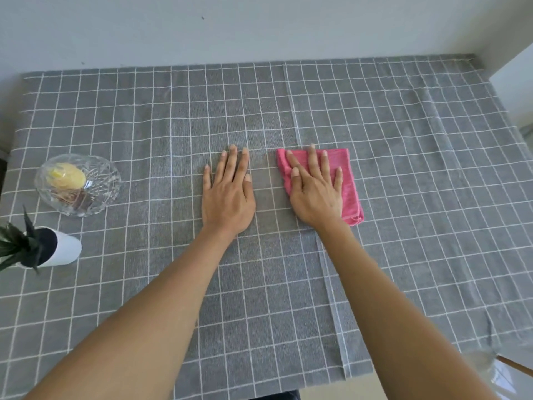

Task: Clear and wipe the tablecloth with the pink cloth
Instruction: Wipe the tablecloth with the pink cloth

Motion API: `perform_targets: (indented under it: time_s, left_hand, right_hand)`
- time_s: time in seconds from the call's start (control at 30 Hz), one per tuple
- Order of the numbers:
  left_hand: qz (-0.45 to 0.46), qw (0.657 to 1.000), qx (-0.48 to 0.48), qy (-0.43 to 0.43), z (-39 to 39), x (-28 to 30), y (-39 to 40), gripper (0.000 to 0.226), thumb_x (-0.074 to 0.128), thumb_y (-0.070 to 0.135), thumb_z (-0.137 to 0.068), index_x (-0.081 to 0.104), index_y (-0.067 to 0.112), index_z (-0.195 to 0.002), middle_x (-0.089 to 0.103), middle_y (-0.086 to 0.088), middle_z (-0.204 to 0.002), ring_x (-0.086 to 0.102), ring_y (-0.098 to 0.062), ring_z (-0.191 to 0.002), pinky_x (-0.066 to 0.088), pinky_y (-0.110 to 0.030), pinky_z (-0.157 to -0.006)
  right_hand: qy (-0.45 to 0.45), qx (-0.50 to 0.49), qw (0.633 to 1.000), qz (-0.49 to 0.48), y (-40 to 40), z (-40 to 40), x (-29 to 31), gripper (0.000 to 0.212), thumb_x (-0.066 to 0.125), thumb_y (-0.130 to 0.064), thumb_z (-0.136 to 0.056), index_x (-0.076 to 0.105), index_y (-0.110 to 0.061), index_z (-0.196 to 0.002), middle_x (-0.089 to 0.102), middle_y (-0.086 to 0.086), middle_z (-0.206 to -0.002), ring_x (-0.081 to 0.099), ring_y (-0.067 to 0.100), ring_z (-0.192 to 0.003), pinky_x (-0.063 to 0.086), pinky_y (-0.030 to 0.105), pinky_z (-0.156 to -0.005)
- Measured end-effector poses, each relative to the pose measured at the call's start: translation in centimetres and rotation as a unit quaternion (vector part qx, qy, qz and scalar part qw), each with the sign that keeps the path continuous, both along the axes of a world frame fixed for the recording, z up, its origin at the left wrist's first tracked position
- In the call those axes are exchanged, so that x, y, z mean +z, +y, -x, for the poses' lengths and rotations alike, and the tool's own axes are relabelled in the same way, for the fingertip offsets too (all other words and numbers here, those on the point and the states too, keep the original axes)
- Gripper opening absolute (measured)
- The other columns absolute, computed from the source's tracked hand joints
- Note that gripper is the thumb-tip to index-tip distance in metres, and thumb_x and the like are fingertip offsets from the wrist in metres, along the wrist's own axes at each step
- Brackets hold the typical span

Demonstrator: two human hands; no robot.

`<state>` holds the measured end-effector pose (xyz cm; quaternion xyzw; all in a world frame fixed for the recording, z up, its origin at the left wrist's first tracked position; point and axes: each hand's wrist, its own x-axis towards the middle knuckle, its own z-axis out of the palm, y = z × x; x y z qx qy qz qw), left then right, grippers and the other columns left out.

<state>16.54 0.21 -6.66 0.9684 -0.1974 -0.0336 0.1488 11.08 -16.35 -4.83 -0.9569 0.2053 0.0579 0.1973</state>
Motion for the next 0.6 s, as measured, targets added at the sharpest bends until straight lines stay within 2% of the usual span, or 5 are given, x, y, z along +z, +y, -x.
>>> perform_targets:
  time_s: [0.13,0.2,0.3,0.43,0.6]
  left_hand:
    - [-0.007,1.000,-0.001,0.000,-0.1,-0.1,0.0,0.053,0.013,0.032,-0.103,0.000,0.025,-0.153,-0.005,0.004,-0.161,-0.008,-0.012,-0.148,-0.007,-0.042,-0.120]
    - [-0.009,1.000,0.003,-0.002,-0.1,-0.2,-0.1,0.053,0.013,0.032,-0.103,0.000,0.024,-0.153,-0.005,0.004,-0.161,-0.007,-0.013,-0.148,-0.006,-0.043,-0.120]
    - [-0.010,1.000,0.005,-0.007,0.0,-0.1,-0.3,0.053,0.014,0.032,-0.102,0.001,0.024,-0.153,-0.003,0.003,-0.161,-0.005,-0.013,-0.148,-0.005,-0.044,-0.120]
    - [-0.004,1.000,0.004,-0.004,0.1,0.0,-0.3,0.052,0.013,0.033,-0.103,0.003,0.024,-0.153,-0.001,0.003,-0.161,-0.004,-0.013,-0.148,-0.005,-0.043,-0.120]
    - [-0.002,1.000,0.001,-0.006,0.0,-0.1,-0.1,0.053,0.016,0.031,-0.102,0.004,0.024,-0.153,0.000,0.003,-0.161,-0.004,-0.012,-0.148,-0.005,-0.043,-0.120]
  right_hand:
    - [0.020,-0.090,0.996,0.015,-3.3,0.2,-0.2,0.048,0.010,-0.043,-0.102,0.008,-0.047,-0.150,-0.010,-0.004,-0.162,-0.015,0.020,-0.148,-0.015,0.050,-0.115]
    - [0.030,-0.099,0.995,0.008,-3.3,0.0,-0.1,0.049,0.010,-0.043,-0.102,0.005,-0.047,-0.150,-0.013,-0.003,-0.162,-0.017,0.020,-0.147,-0.016,0.051,-0.114]
    - [0.036,-0.061,0.997,-0.001,-1.3,-0.3,0.0,0.049,0.009,-0.044,-0.101,0.003,-0.047,-0.150,-0.015,-0.002,-0.161,-0.019,0.021,-0.147,-0.018,0.052,-0.113]
    - [0.007,0.030,0.999,-0.013,2.1,0.5,-0.1,0.047,0.008,-0.047,-0.101,0.007,-0.051,-0.148,-0.014,-0.007,-0.160,-0.019,0.018,-0.146,-0.023,0.045,-0.110]
    - [0.006,-0.012,1.000,0.006,0.1,0.6,-0.1,0.048,0.007,-0.046,-0.102,0.009,-0.048,-0.149,-0.010,-0.008,-0.161,-0.017,0.017,-0.147,-0.019,0.046,-0.113]
